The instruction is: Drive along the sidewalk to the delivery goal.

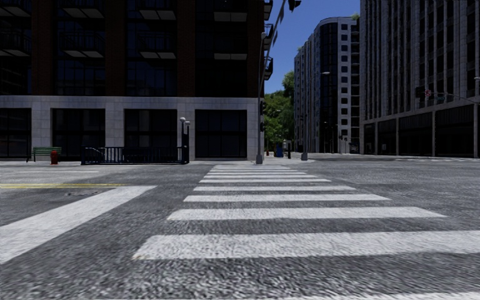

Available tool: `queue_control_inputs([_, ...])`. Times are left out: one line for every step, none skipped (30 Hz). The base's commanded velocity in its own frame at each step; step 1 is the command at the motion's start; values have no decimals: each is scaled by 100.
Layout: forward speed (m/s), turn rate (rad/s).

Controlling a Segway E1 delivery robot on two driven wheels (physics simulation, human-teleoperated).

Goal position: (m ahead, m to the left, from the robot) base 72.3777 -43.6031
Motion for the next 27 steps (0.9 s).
queue_control_inputs([200,0])
queue_control_inputs([200,0])
queue_control_inputs([200,0])
queue_control_inputs([200,0])
queue_control_inputs([200,0])
queue_control_inputs([200,0])
queue_control_inputs([200,0])
queue_control_inputs([200,0])
queue_control_inputs([200,0])
queue_control_inputs([200,0])
queue_control_inputs([200,0])
queue_control_inputs([200,0])
queue_control_inputs([200,0])
queue_control_inputs([200,0])
queue_control_inputs([200,0])
queue_control_inputs([200,0])
queue_control_inputs([200,0])
queue_control_inputs([200,0])
queue_control_inputs([200,0])
queue_control_inputs([200,0])
queue_control_inputs([200,0])
queue_control_inputs([200,0])
queue_control_inputs([200,0])
queue_control_inputs([200,0])
queue_control_inputs([200,0])
queue_control_inputs([200,0])
queue_control_inputs([200,0])
